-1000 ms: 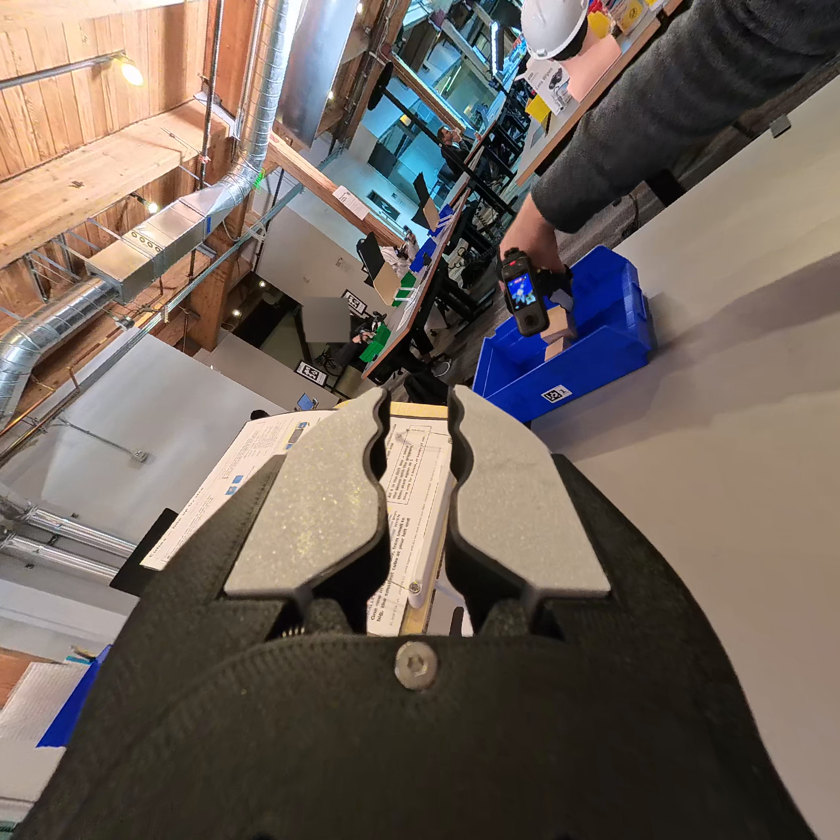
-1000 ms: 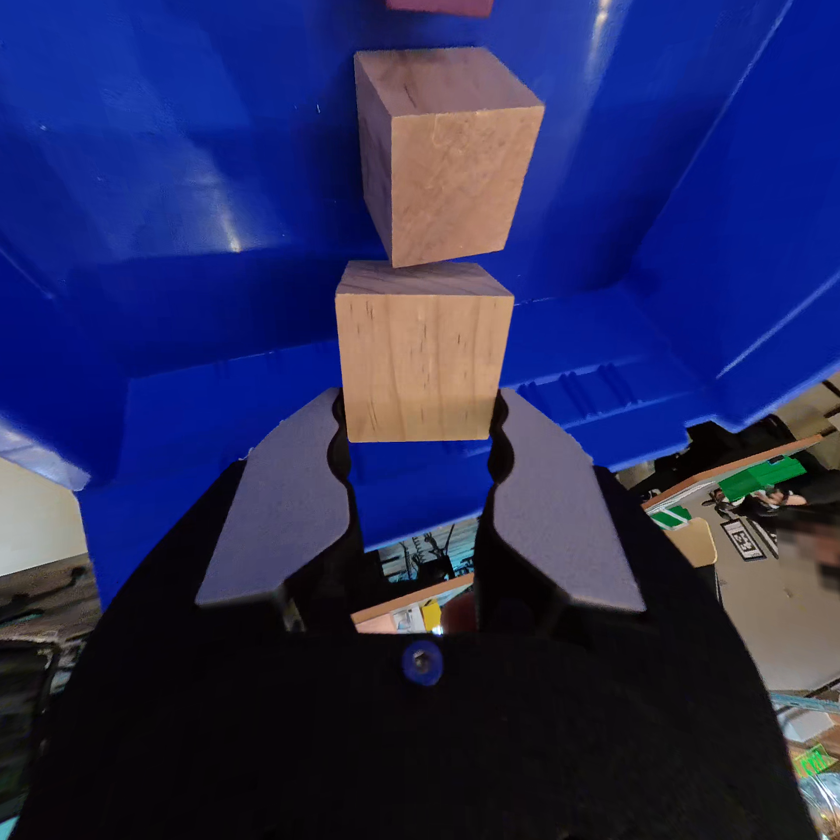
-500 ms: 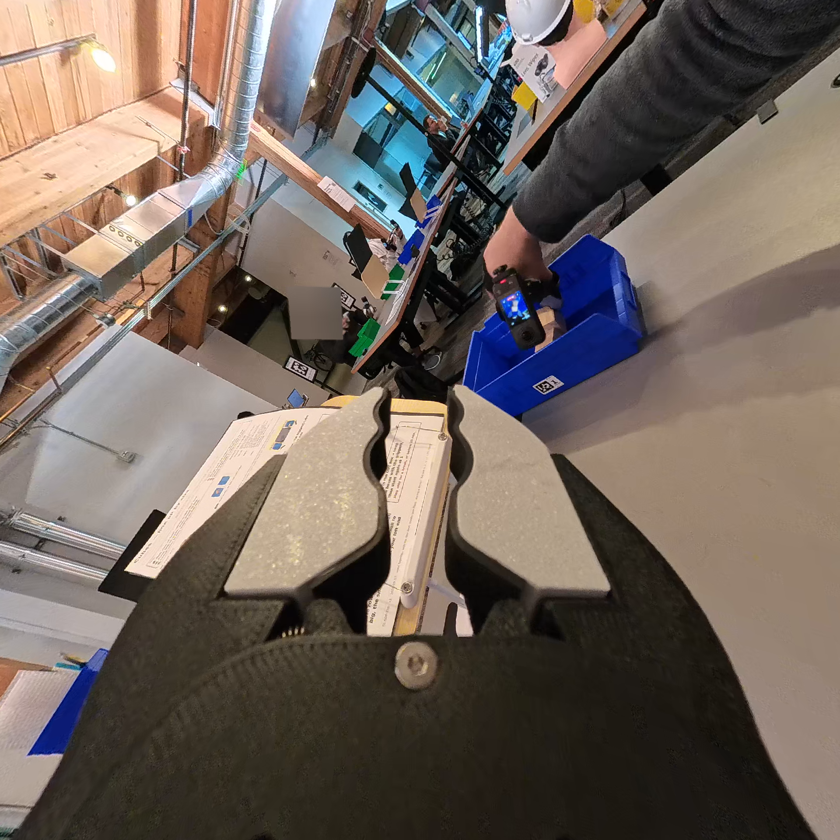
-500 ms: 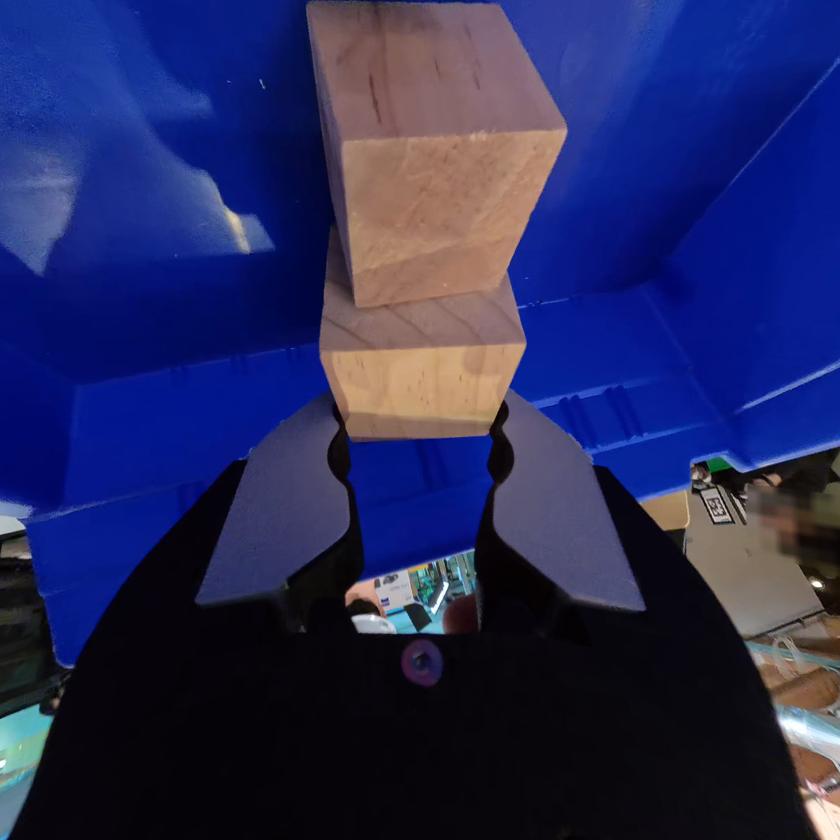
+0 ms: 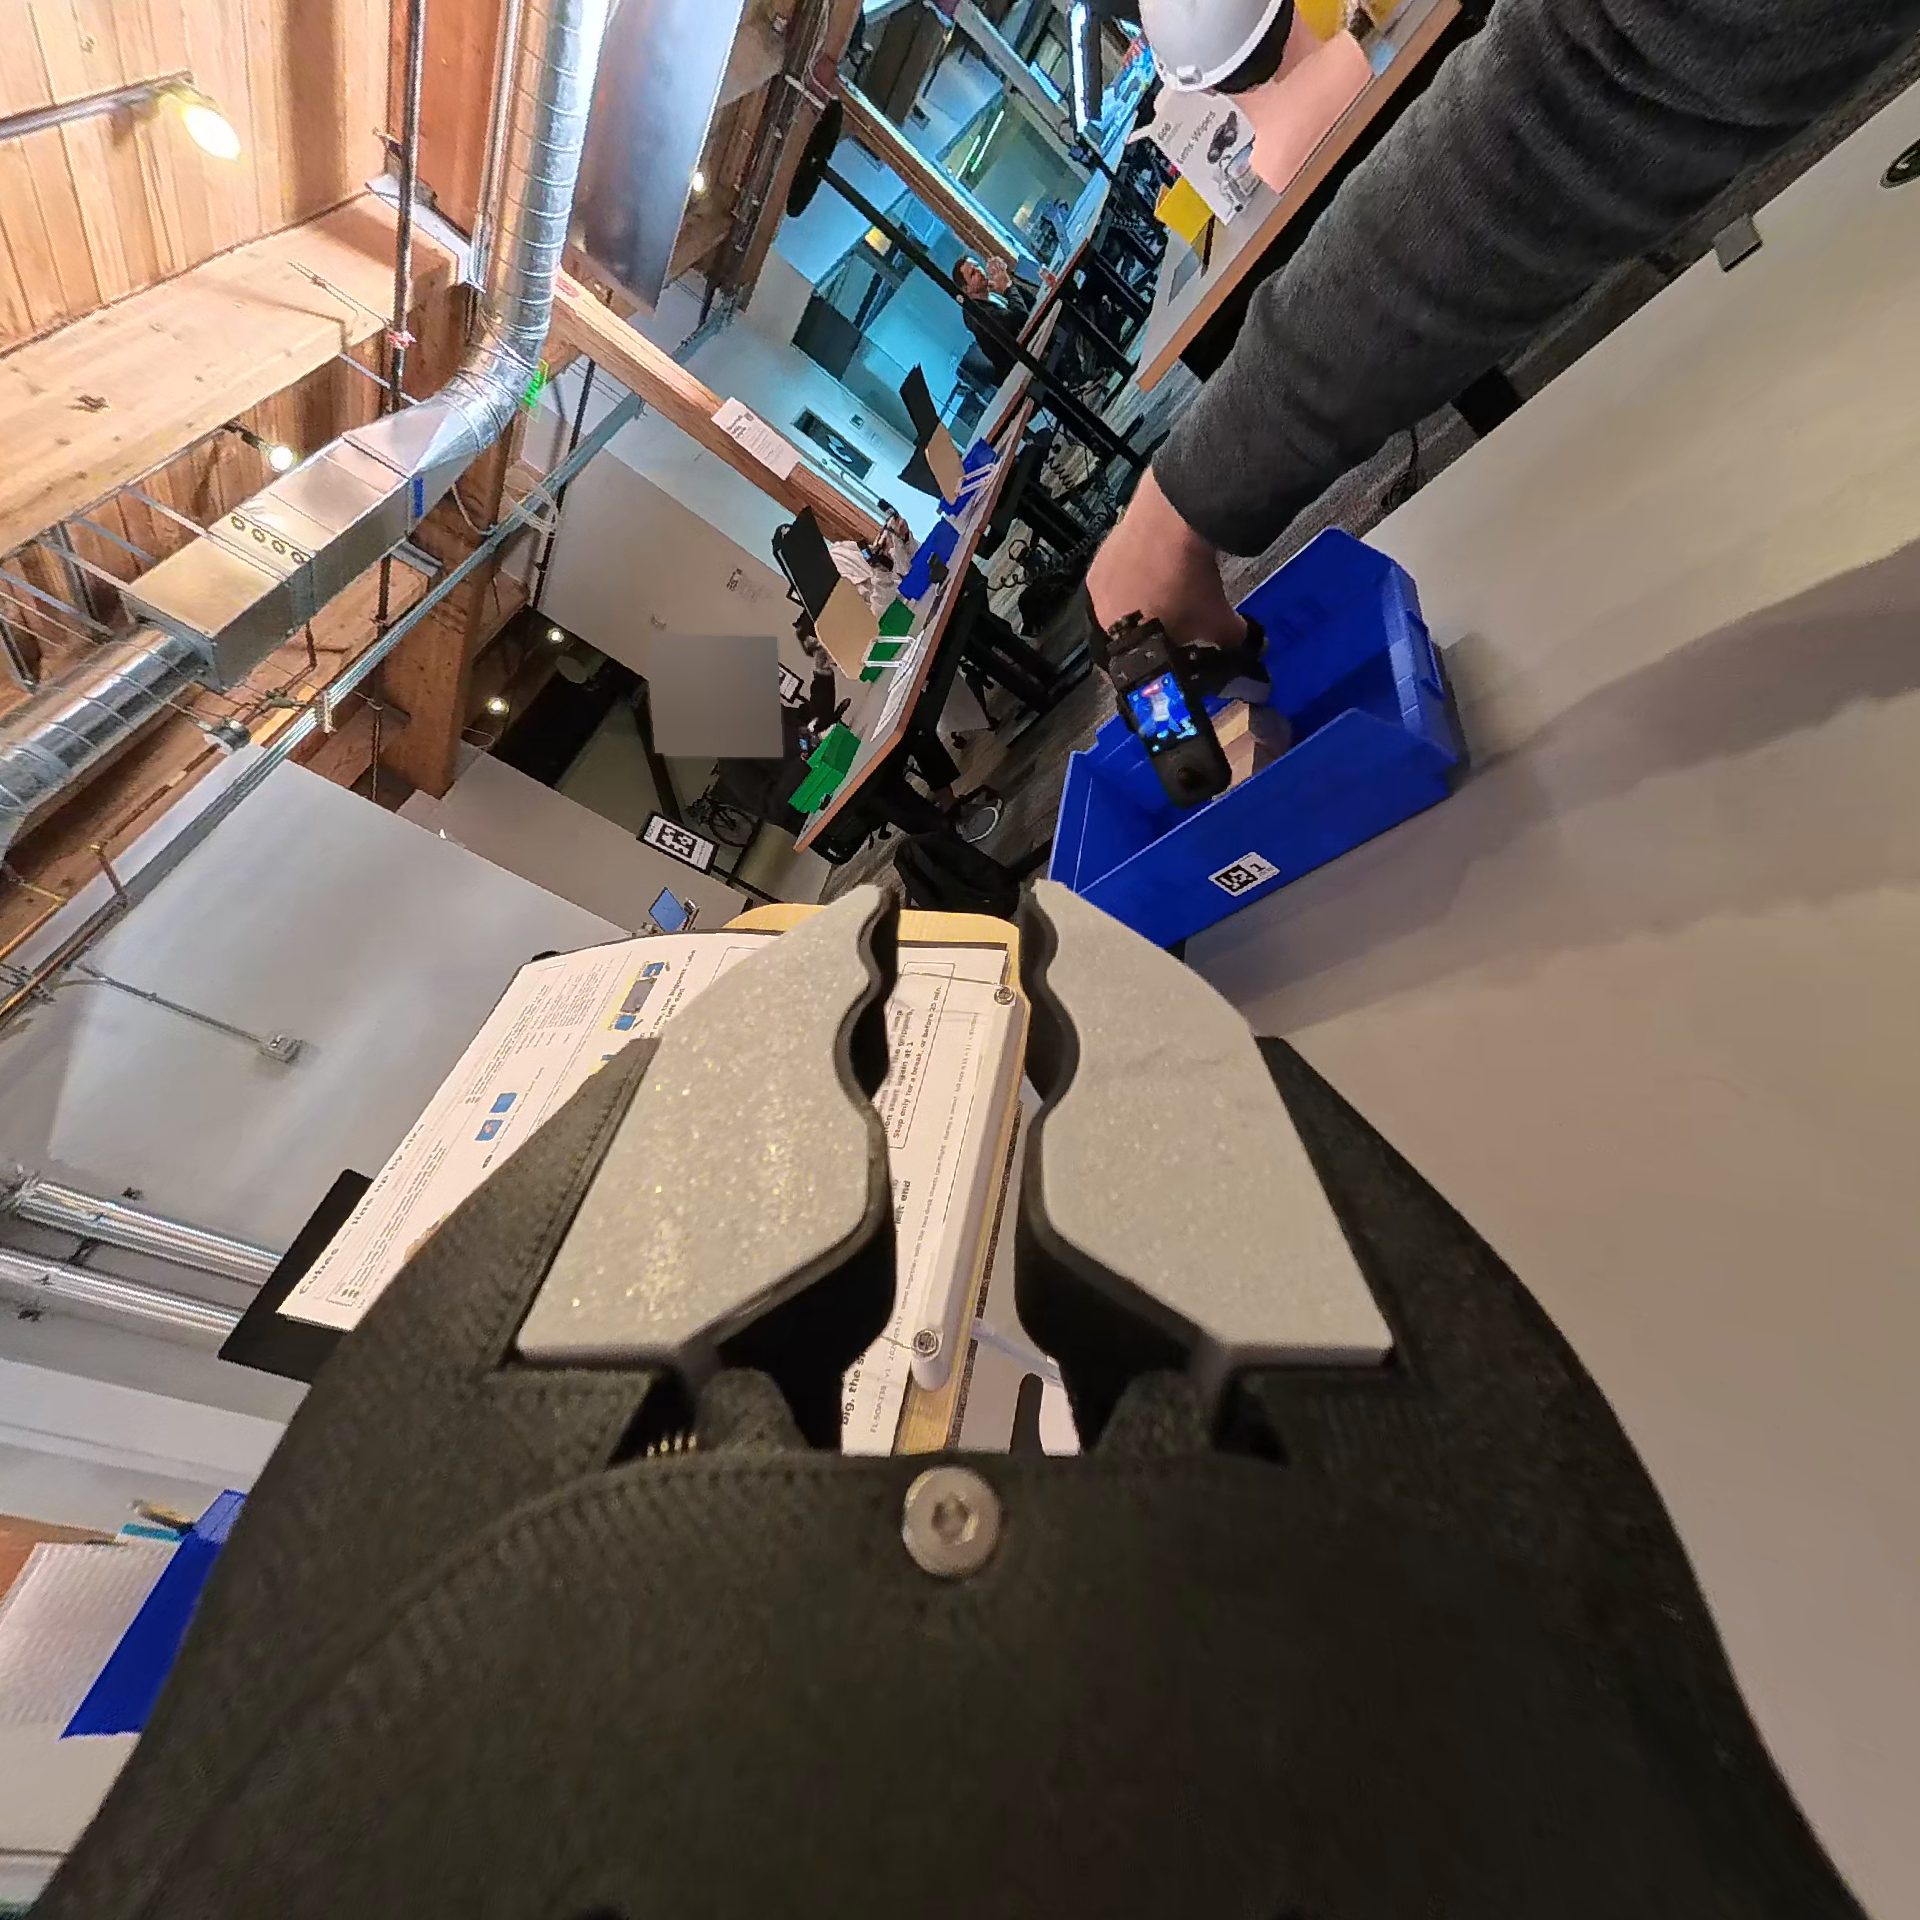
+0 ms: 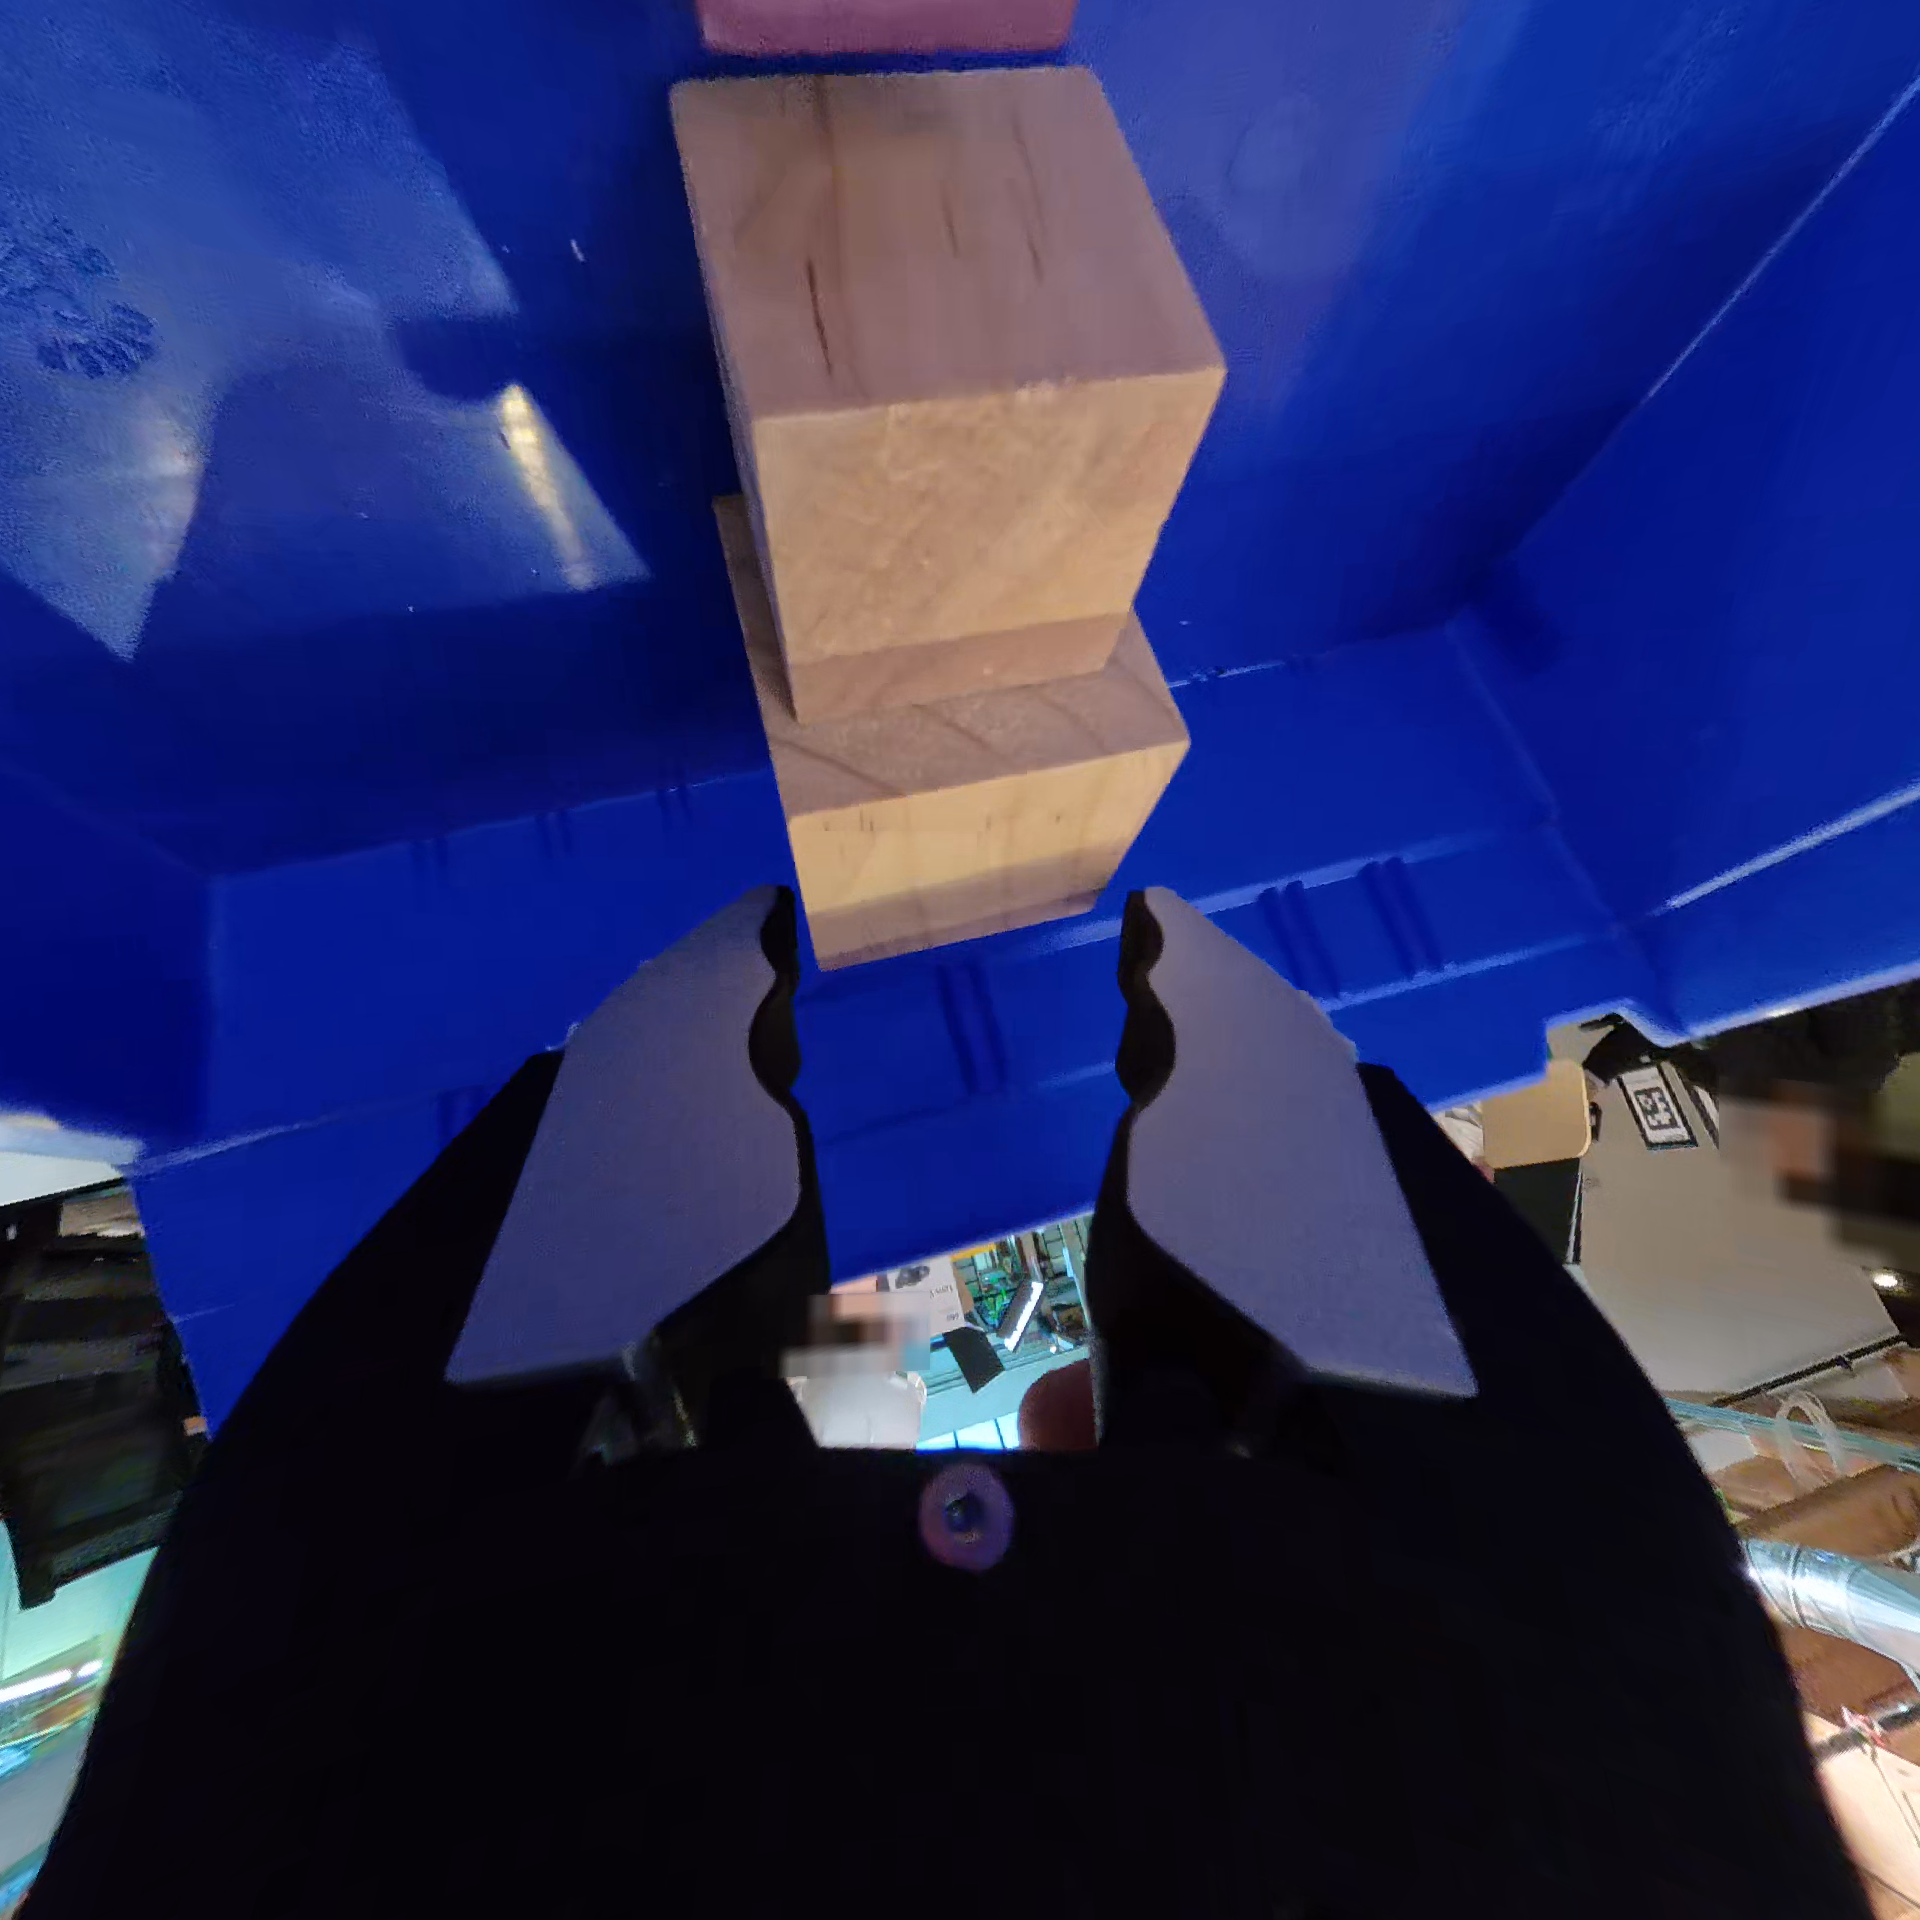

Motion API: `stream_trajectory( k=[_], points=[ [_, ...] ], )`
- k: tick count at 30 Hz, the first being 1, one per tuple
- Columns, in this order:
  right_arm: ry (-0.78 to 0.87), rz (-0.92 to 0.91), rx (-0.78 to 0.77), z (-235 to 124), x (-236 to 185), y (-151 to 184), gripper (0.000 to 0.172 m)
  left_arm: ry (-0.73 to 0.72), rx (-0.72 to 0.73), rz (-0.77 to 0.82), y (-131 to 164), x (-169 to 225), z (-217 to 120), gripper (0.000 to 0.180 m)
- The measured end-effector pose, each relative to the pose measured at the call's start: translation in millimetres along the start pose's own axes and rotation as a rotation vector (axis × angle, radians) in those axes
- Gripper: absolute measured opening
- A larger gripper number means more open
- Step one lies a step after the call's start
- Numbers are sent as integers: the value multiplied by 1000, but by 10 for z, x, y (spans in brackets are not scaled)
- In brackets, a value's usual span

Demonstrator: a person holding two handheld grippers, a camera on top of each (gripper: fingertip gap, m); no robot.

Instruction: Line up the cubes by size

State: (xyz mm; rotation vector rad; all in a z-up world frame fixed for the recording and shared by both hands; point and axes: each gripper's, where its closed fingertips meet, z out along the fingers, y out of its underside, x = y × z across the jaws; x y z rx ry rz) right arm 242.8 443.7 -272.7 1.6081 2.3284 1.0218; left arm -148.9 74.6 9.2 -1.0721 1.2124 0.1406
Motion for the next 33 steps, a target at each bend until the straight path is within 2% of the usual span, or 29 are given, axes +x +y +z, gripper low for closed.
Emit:
stream_trajectory(
  k=[3,7,9,25,29,33],
  points=[
    [-8,-11,5,-22,-24,-4,59,6,-4,1,8,15,19,21],
    [26,-18,118,-89,2,-189,61,10,-6,3,6,29,35,21],
    [37,-28,126,-89,9,-230,57,12,-6,3,8,33,42,21],
    [15,9,104,-47,29,-147,56,14,-12,6,20,36,39,21],
    [78,103,166,-268,74,-72,67,-4,-11,8,6,2,7,23],
    [242,257,231,-758,109,111,61,-24,3,0,-45,-36,-23,28]
  ],
)
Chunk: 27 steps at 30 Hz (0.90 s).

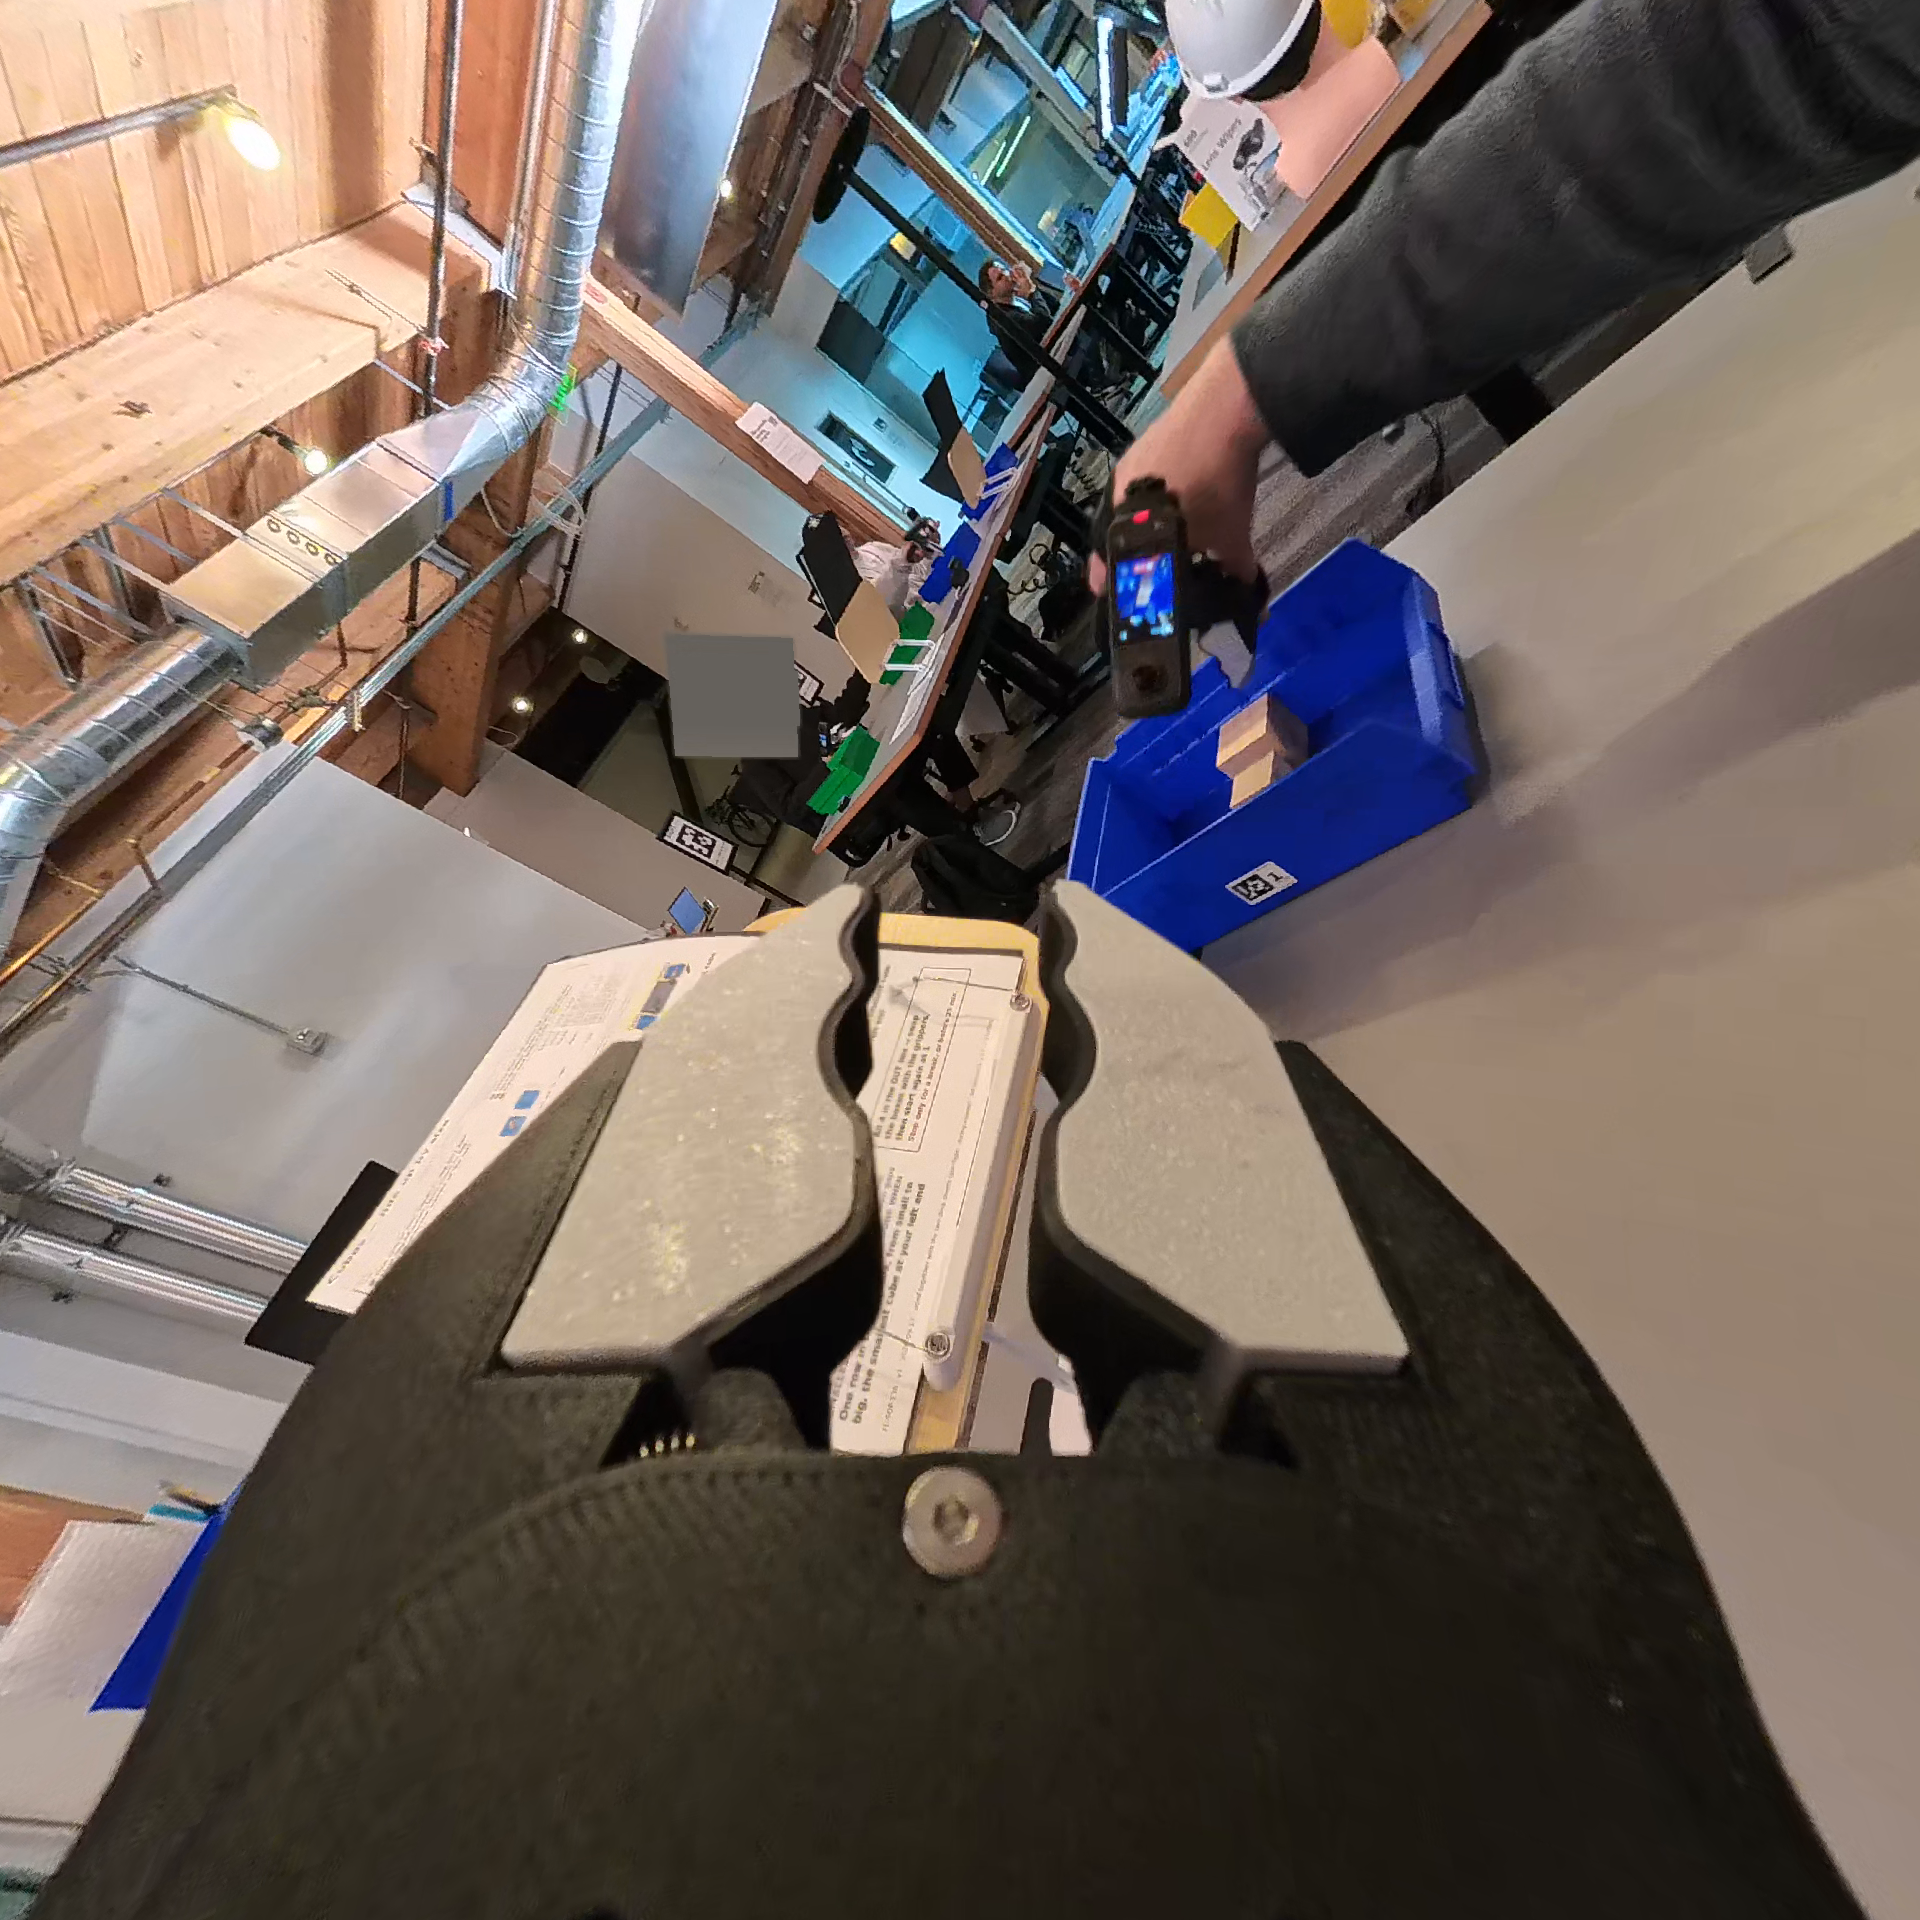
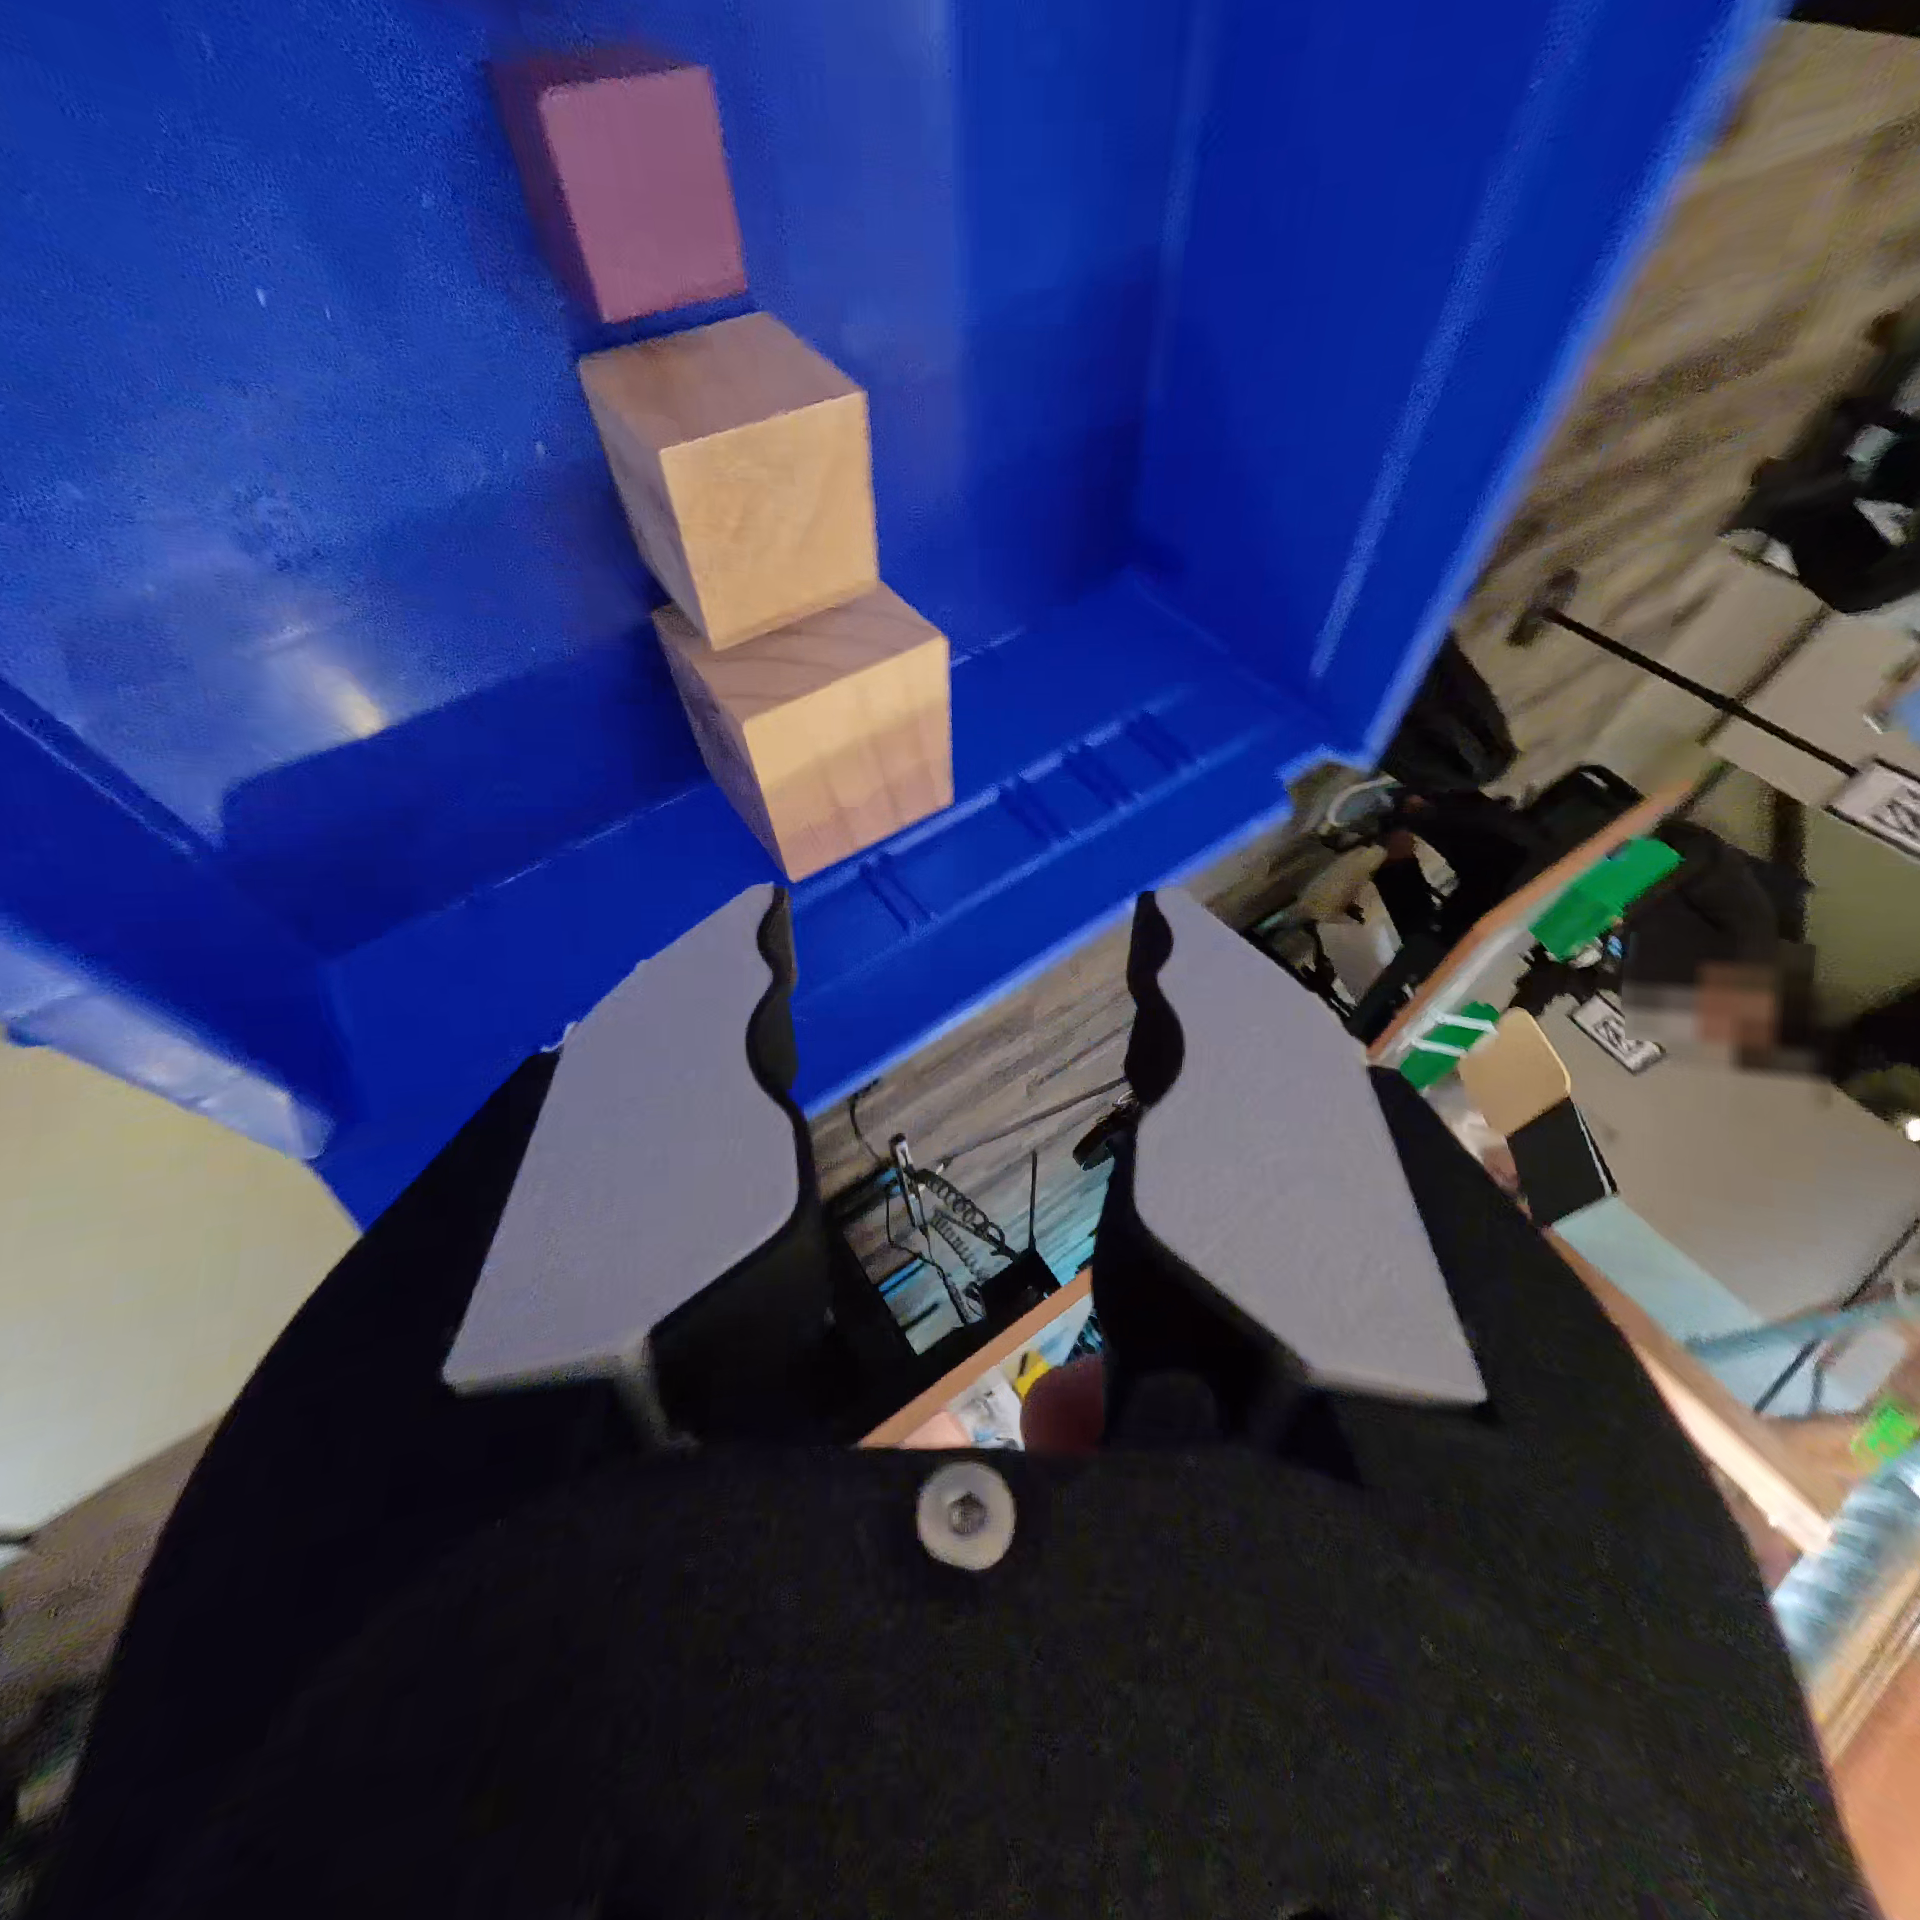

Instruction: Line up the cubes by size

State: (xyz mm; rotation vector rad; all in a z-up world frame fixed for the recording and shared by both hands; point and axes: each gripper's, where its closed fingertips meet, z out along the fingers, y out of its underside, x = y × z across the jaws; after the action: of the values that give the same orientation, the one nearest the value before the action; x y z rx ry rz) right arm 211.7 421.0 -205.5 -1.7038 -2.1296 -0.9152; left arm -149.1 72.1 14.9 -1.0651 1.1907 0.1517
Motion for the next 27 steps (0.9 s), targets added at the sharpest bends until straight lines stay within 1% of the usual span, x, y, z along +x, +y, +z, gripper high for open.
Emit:
stream_trajectory(
  k=[2,5,7,9,12,15,17,18,21,23,25,27],
  points=[
    [106,87,57,-337,65,-17,55,-15,-8,3,-14,-15,2,33],
    [236,268,218,-900,96,-170,44,-39,-11,-8,-59,-31,22,36],
    [307,350,378,-1269,49,-403,37,-64,-30,-24,-57,-45,51,39],
    [357,403,503,-1575,-50,-647,30,-92,-83,-37,10,-39,88,41],
    [374,443,725,-1973,-295,-1132,19,-115,-151,-64,122,72,133,39],
    [384,525,929,-2270,-504,-1606,12,-133,-185,-131,250,264,163,37],
    [352,608,1064,-2393,-640,-1953,16,-143,-201,-197,387,424,201,40],
    [340,657,1111,-2421,-695,-2097,18,-155,-218,-228,489,506,214,41],
    [229,714,1228,-2416,-928,-2565,23,-210,-247,-360,852,750,242,42],
    [226,744,1234,-2286,-976,-2734,27,-267,-263,-469,1133,889,245,43],
    [189,822,1275,-2151,-979,-2835,27,-333,-280,-563,1410,1011,226,44],
    [140,898,1302,-2011,-986,-2886,28,-391,-300,-601,1606,1120,212,42]
  ],
)
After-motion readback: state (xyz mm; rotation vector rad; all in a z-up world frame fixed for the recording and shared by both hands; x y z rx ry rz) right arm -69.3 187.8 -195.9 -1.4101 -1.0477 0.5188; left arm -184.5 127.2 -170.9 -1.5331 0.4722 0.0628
